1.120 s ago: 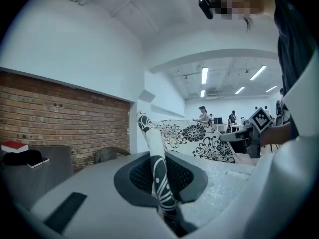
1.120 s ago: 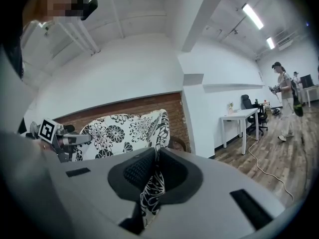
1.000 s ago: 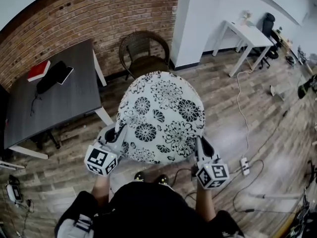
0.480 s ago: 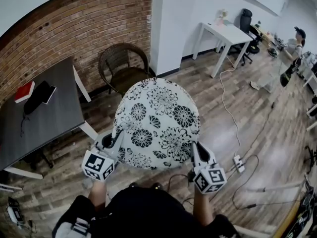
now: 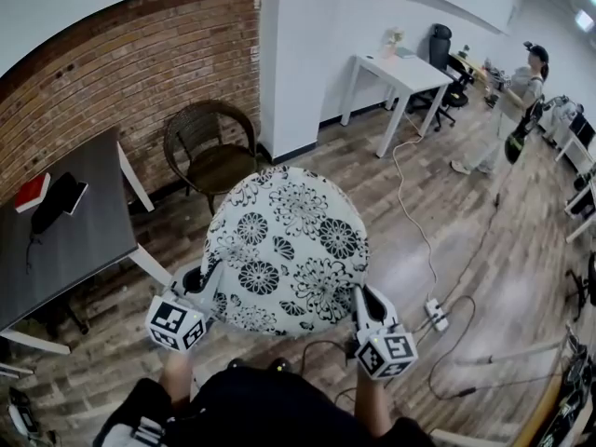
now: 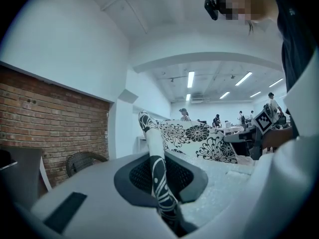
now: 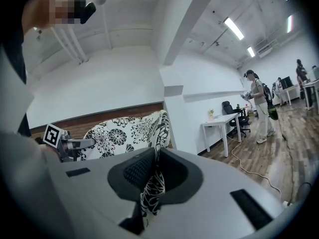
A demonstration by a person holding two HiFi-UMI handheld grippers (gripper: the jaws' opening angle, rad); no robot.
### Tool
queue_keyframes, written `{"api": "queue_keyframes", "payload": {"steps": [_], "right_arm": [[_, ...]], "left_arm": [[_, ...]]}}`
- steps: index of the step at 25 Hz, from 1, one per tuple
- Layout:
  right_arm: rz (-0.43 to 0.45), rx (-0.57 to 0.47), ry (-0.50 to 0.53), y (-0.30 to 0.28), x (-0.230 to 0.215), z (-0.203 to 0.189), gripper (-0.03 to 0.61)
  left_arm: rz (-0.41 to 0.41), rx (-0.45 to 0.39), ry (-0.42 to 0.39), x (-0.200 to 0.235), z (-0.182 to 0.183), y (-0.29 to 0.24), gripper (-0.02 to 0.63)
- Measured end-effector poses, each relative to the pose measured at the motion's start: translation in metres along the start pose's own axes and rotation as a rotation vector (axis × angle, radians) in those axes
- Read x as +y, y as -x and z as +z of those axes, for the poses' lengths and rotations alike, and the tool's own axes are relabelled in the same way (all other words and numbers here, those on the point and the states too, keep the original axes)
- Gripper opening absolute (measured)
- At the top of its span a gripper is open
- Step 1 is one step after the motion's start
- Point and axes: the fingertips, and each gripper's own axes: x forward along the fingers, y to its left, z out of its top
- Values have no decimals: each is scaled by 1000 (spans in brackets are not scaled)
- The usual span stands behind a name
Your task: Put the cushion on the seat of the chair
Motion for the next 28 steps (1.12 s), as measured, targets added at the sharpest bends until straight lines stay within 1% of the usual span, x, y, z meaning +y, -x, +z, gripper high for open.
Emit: {"api": "queue_keyframes", "payload": {"steps": [2,6,9,13,15,18,23,26,28], "right_arm": [[-7,0,-5,2,3,-1,26],[-8,-3,-14,-1,5,1,26],[-8,8,-31,-1,2,-1,26],[-1,26,-45,-3,-7,-1,26],[11,33,-55,-3,-6,-4,26],[7,55,-54,0,-3,-9,28],[-18,52,-49,-8,-11,-5,27],[-34,59,-60,-10,-14,-14,27],[-38,67,-63,-10,-12,-24,28]], "left_arm": [[-2,6,3,3,-1,1,12],[-7,11,-17,6,3,-2,12],[-9,27,-9,5,2,-2,12],[14,48,-22,5,5,-3,12],[32,61,-11,7,1,2,12],[41,77,4,10,-7,7,12],[27,74,-5,15,-8,-7,12],[6,71,7,16,-16,-15,12],[-4,68,-5,17,-21,-17,12]]}}
